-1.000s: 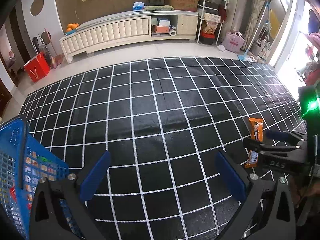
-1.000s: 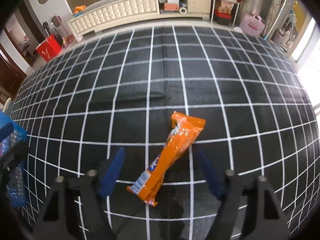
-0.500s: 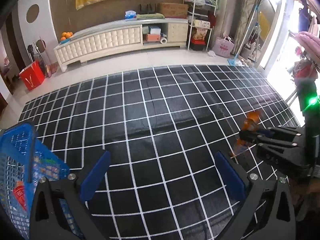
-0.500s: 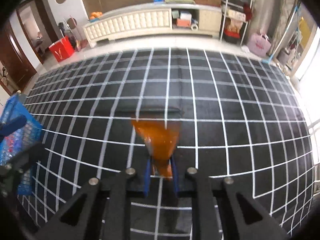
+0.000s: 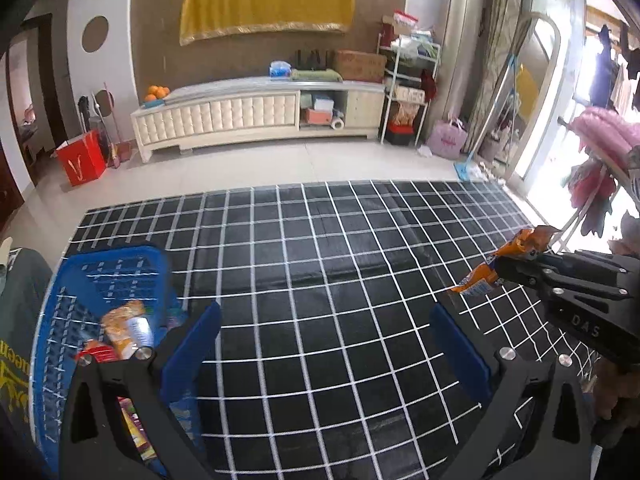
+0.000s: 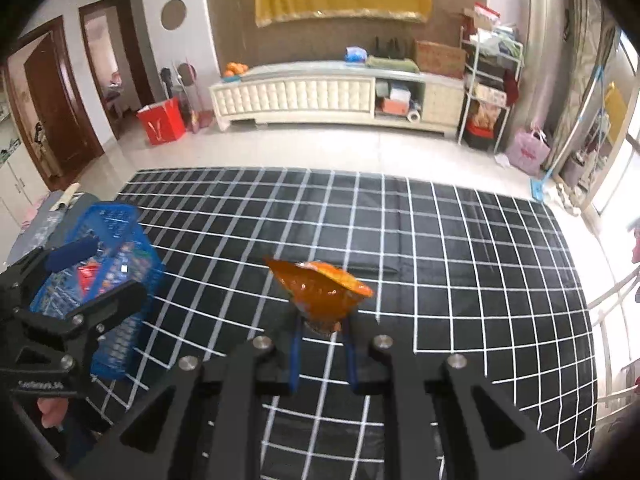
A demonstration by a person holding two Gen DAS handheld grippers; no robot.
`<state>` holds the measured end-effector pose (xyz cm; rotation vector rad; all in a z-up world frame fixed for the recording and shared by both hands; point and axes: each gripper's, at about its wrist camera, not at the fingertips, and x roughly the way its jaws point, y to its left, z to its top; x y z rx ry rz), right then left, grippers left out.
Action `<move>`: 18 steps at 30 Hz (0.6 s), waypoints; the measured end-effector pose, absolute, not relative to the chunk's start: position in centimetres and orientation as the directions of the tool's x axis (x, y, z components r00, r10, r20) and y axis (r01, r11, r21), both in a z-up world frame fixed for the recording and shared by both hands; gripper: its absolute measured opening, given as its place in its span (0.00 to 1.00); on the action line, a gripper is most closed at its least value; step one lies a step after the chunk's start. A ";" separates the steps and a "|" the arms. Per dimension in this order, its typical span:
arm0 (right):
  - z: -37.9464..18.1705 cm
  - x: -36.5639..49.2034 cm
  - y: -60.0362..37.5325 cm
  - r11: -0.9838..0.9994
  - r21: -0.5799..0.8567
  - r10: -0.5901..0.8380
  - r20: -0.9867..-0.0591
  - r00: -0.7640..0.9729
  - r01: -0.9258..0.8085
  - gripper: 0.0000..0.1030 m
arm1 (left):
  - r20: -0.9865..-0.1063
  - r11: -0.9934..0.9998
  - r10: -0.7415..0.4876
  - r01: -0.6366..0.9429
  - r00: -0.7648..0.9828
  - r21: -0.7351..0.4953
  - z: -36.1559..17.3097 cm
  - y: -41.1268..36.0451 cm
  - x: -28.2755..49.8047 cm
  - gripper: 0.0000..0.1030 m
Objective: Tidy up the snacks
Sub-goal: 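Carry the orange snack bar over the blue basket with the right tool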
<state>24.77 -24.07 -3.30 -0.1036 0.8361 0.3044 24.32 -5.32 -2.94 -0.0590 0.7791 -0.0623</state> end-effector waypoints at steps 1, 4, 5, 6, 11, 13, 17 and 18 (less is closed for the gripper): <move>-2.7 24.2 -23.7 0.949 0.030 0.233 -0.737 0.634 -0.314 0.21 | -0.694 0.997 -0.075 0.032 0.716 -0.075 -2.5 -5.0 24.0 1.00; -1.8 23.2 -22.3 0.939 0.037 0.260 -0.728 0.634 -0.343 0.21 | -0.674 0.997 -0.063 0.022 0.736 -0.069 -1.2 -3.7 22.2 1.00; -1.6 22.9 -21.8 0.934 0.047 0.276 -0.725 0.631 -0.354 0.21 | -0.664 0.998 -0.059 0.019 0.745 -0.067 -0.8 -3.1 21.5 1.00; -1.3 22.5 -21.3 0.930 0.055 0.289 -0.722 0.628 -0.364 0.21 | -0.657 0.998 -0.055 0.017 0.752 -0.064 -0.4 -2.7 20.9 1.00; -0.1 21.1 -18.4 0.909 0.056 0.329 -0.706 0.627 -0.414 0.21 | -0.633 0.999 -0.024 0.002 0.774 -0.035 1.0 -0.4 18.3 1.00; 0.2 20.7 -17.2 0.899 0.060 0.346 -0.702 0.622 -0.433 0.21 | -0.628 1.000 -0.002 -0.011 0.779 -0.017 1.4 0.9 17.2 1.00; 0.5 20.0 -14.1 0.867 0.093 0.406 -0.701 0.586 -0.490 0.21 | -0.617 0.997 0.073 -0.066 0.783 0.034 1.5 3.3 15.5 1.00; 0.4 20.0 -13.3 0.859 0.101 0.418 -0.705 0.573 -0.501 0.21 | -0.621 0.997 0.075 -0.069 0.781 0.034 1.5 4.2 15.0 1.00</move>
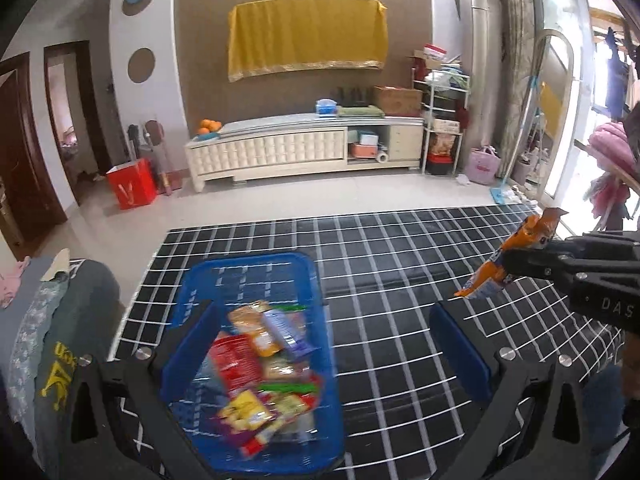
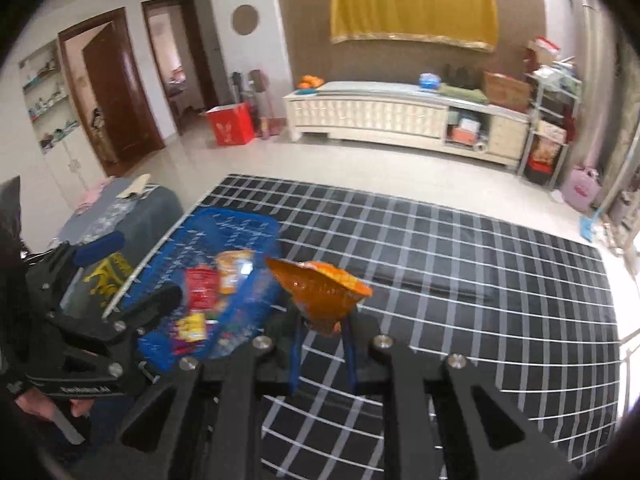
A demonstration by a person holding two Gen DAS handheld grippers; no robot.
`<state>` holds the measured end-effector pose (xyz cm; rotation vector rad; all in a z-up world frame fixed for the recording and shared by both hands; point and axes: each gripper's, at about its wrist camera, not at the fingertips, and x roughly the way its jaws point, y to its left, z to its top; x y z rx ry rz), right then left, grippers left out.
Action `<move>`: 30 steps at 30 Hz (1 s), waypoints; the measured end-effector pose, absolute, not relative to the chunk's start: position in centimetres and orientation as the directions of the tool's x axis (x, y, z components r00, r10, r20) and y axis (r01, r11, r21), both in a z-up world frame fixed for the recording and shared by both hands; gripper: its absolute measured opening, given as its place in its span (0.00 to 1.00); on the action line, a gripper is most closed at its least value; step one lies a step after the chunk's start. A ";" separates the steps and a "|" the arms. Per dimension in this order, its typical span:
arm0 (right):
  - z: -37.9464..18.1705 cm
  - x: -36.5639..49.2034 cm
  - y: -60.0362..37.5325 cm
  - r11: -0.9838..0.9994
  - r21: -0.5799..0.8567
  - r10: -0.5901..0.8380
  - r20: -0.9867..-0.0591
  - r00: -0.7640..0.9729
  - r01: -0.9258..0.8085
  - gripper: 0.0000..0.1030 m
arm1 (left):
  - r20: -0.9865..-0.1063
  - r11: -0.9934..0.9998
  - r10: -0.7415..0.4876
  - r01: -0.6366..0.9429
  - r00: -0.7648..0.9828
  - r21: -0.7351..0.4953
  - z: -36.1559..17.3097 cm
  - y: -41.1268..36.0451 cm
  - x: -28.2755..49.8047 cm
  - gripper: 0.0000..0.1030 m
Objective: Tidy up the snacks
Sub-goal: 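Carry the orange snack bar over the blue basket with the right tool, then open the right tool to drop the orange bar into the basket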
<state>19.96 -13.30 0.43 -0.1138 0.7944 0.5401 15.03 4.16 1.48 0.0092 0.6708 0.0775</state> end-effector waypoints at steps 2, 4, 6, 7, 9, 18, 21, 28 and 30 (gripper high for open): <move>0.2 19.9 -11.5 0.845 0.102 0.431 -0.711 0.555 -0.525 0.21 | -0.628 0.996 0.082 -0.076 0.774 0.036 1.4 5.2 14.4 1.00; 0.0 19.7 -9.4 0.831 0.096 0.439 -0.717 0.541 -0.548 0.21 | -0.628 0.995 0.099 -0.093 0.772 0.042 1.3 6.7 13.6 1.00; -0.2 19.5 -7.8 0.817 0.106 0.455 -0.723 0.520 -0.567 0.21 | -0.631 0.994 0.104 -0.103 0.769 0.038 1.3 8.0 12.8 1.00; -0.3 19.6 -6.9 0.809 0.112 0.463 -0.727 0.508 -0.577 0.21 | -0.633 0.993 0.108 -0.113 0.767 0.032 1.3 8.9 12.3 1.00; -0.7 19.6 -4.9 0.793 0.128 0.478 -0.737 0.478 -0.595 0.21 | -0.640 0.991 0.115 -0.133 0.760 0.020 1.0 10.6 11.5 1.00; -5.9 21.1 1.3 0.766 0.193 0.459 -0.832 0.311 -0.613 0.21 | -0.686 0.977 0.135 -0.212 0.715 -0.027 -1.5 17.1 10.2 1.00; -7.7 21.6 2.7 0.766 0.198 0.434 -0.861 0.265 -0.611 0.21 | -0.687 0.975 0.157 -0.222 0.709 -0.007 -2.6 18.1 10.2 1.00; -11.5 22.6 5.5 0.777 0.176 0.336 -0.928 0.162 -0.604 0.21 | -0.724 0.977 0.140 -0.211 0.676 -0.008 -5.0 19.1 11.7 1.00; -12.2 23.0 5.9 0.783 0.163 0.308 -0.940 0.147 -0.600 0.21 | -0.726 0.977 0.142 -0.211 0.673 -0.005 -5.3 19.3 12.0 1.00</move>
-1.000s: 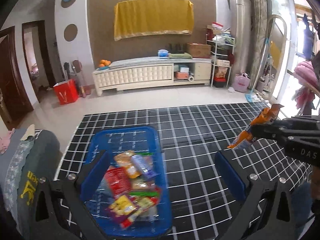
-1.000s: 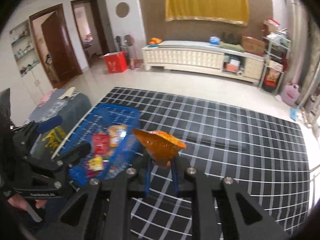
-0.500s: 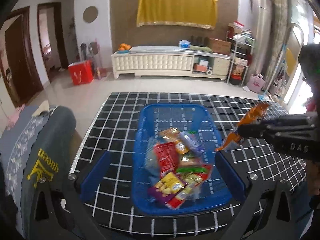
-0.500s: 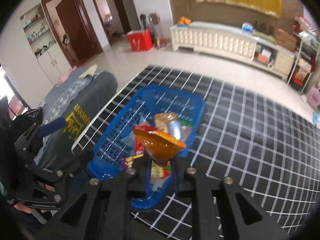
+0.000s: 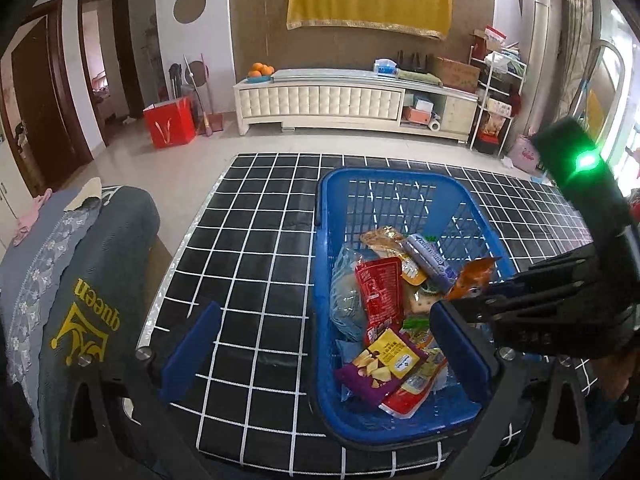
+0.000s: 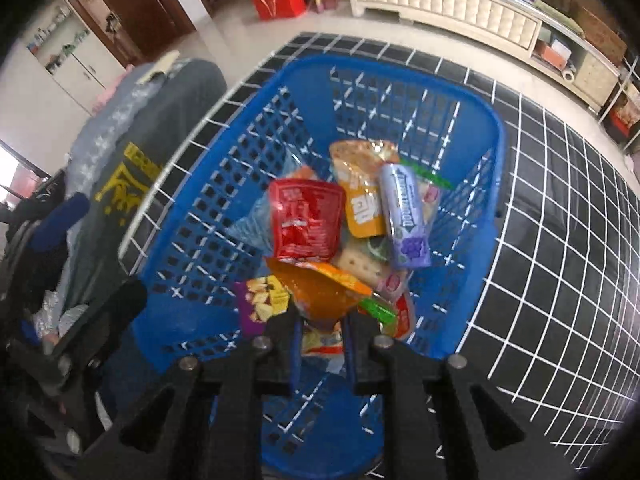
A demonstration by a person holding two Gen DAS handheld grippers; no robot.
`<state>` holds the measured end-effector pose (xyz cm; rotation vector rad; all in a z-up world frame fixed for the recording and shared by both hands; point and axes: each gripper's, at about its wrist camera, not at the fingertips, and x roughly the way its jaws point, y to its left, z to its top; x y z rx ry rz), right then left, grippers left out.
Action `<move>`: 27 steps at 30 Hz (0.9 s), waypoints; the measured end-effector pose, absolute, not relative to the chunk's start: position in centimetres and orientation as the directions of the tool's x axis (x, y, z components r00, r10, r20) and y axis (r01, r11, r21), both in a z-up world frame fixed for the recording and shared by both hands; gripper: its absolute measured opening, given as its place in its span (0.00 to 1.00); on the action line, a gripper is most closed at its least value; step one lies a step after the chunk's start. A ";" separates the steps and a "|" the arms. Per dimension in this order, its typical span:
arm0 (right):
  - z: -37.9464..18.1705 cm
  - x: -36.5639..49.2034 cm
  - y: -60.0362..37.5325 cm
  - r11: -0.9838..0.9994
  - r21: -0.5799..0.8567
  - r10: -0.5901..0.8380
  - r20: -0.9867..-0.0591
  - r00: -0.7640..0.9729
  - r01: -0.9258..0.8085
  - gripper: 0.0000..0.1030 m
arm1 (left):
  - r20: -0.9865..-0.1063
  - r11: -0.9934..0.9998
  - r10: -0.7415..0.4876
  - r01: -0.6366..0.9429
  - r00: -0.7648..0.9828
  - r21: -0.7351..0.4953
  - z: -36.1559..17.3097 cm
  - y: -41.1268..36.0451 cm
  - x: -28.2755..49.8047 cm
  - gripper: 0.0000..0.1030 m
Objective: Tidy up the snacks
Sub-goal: 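Open the right tool to drop the orange bar into the basket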
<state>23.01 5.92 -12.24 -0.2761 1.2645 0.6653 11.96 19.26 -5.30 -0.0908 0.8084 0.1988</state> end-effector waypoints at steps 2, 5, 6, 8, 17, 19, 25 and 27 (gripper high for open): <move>-13.1 23.9 6.3 0.800 0.164 0.279 -0.953 0.116 -0.577 0.21 | -0.727 0.977 0.139 -0.212 0.673 -0.009 -5.4 19.4 12.2 1.00; -13.2 24.6 6.4 0.813 0.143 0.261 -0.956 0.134 -0.564 0.21 | -0.732 0.978 0.132 -0.207 0.669 -0.013 -5.7 19.7 12.6 1.00; -13.0 24.8 6.4 0.817 0.134 0.256 -0.956 0.145 -0.561 0.24 | -0.733 0.978 0.134 -0.208 0.667 -0.010 -5.8 19.8 12.7 1.00; -12.8 24.9 6.5 0.815 0.112 0.246 -0.955 0.165 -0.568 0.41 | -0.737 0.977 0.131 -0.211 0.663 -0.016 -5.9 20.0 12.9 1.00; -11.0 23.8 6.1 0.792 0.081 0.289 -0.923 0.254 -0.605 0.71 | -0.744 0.978 0.112 -0.207 0.659 -0.036 -6.2 19.6 13.4 1.00; -10.3 23.3 5.3 0.799 0.071 0.298 -0.910 0.290 -0.598 0.71 | -0.740 0.978 0.115 -0.205 0.663 -0.032 -5.9 19.2 13.2 1.00; -7.2 21.9 1.9 0.821 0.086 0.353 -0.854 0.383 -0.564 0.71 | -0.715 0.979 0.099 -0.197 0.692 -0.055 -4.7 18.3 12.2 1.00; -6.6 21.5 1.1 0.825 0.096 0.365 -0.842 0.397 -0.557 0.71 | -0.705 0.979 0.088 -0.191 0.704 -0.068 -4.0 17.7 11.7 1.00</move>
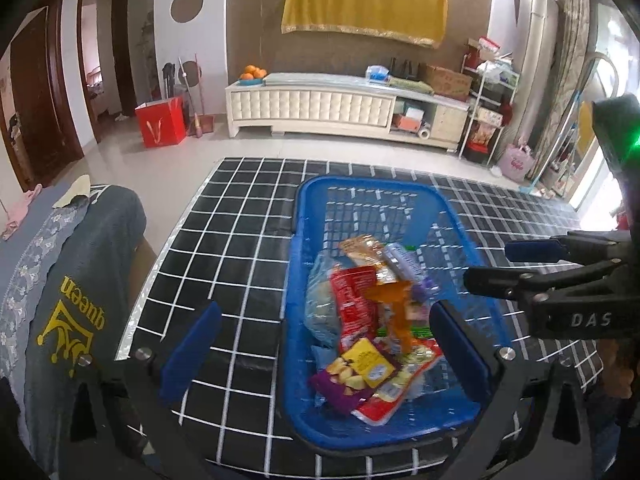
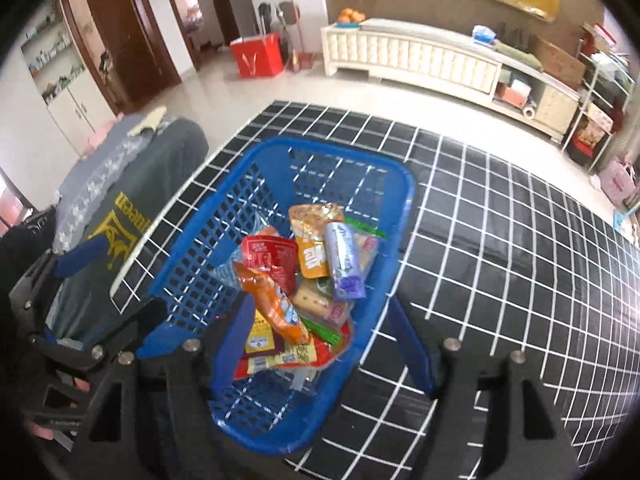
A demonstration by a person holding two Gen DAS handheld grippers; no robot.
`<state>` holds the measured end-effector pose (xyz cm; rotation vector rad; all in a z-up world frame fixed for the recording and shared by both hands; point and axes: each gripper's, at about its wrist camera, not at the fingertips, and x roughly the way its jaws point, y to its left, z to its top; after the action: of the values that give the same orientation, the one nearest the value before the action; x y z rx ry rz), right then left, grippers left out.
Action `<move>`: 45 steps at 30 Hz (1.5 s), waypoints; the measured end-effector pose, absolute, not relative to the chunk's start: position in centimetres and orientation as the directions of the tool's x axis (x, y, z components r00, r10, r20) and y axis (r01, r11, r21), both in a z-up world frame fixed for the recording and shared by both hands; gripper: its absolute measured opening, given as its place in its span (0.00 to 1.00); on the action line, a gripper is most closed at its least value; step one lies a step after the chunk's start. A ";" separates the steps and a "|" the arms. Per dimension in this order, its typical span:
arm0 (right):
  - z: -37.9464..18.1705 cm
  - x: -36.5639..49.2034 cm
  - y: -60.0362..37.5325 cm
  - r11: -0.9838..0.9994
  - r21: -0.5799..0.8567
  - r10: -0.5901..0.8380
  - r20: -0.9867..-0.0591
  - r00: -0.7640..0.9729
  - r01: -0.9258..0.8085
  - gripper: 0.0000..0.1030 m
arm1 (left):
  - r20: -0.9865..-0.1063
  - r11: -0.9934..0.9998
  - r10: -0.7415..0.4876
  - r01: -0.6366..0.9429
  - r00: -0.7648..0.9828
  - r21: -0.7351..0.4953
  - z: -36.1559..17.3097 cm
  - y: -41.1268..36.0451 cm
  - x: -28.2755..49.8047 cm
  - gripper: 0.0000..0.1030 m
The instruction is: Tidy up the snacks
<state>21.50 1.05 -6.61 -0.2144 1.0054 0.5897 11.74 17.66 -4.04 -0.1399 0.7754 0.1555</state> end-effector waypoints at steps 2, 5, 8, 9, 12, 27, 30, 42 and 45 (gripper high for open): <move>-5.8 20.7 -0.2 0.831 0.107 0.378 -0.829 0.412 -0.547 0.71 | -0.687 0.978 0.071 -0.185 0.723 -0.093 -3.4 17.1 11.1 1.00; -4.8 19.6 -2.2 0.843 0.111 0.381 -0.814 0.439 -0.526 0.71 | -0.663 0.979 0.058 -0.173 0.746 -0.109 -2.2 15.8 10.2 1.00; -3.7 18.3 -4.3 0.855 0.109 0.386 -0.785 0.484 -0.506 0.71 | -0.635 0.983 0.046 -0.148 0.771 -0.108 -0.9 14.1 9.2 1.00; -3.4 17.8 -5.1 0.861 0.112 0.389 -0.774 0.500 -0.497 0.72 | -0.624 0.984 0.025 -0.130 0.781 -0.122 -0.4 13.5 8.7 1.00; -2.8 16.4 -7.5 0.876 0.132 0.404 -0.728 0.554 -0.465 0.77 | -0.597 0.984 0.010 -0.114 0.802 -0.137 0.5 11.9 7.6 1.00; -1.0 8.6 -13.3 0.925 0.041 0.330 -0.582 0.743 -0.379 1.00 | -0.529 0.998 -0.004 -0.027 0.849 -0.051 2.4 4.9 3.2 1.00; -0.9 7.8 -13.6 0.925 0.036 0.329 -0.572 0.751 -0.378 1.00 | -0.531 0.999 -0.014 -0.013 0.847 -0.047 2.2 4.1 2.5 1.00; -1.4 5.1 -14.5 0.930 0.038 0.326 -0.546 0.772 -0.365 1.00 | -0.524 0.999 -0.029 0.002 0.851 -0.052 2.3 3.2 0.4 1.00; -1.4 4.8 -14.6 0.929 0.046 0.332 -0.545 0.770 -0.368 1.00 | -0.523 0.999 -0.035 0.008 0.852 -0.053 2.4 3.0 0.2 1.00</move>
<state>4.77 -14.63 -1.37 -0.0648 0.5782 0.3801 0.16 3.02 2.43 -0.0499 0.5509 -0.0225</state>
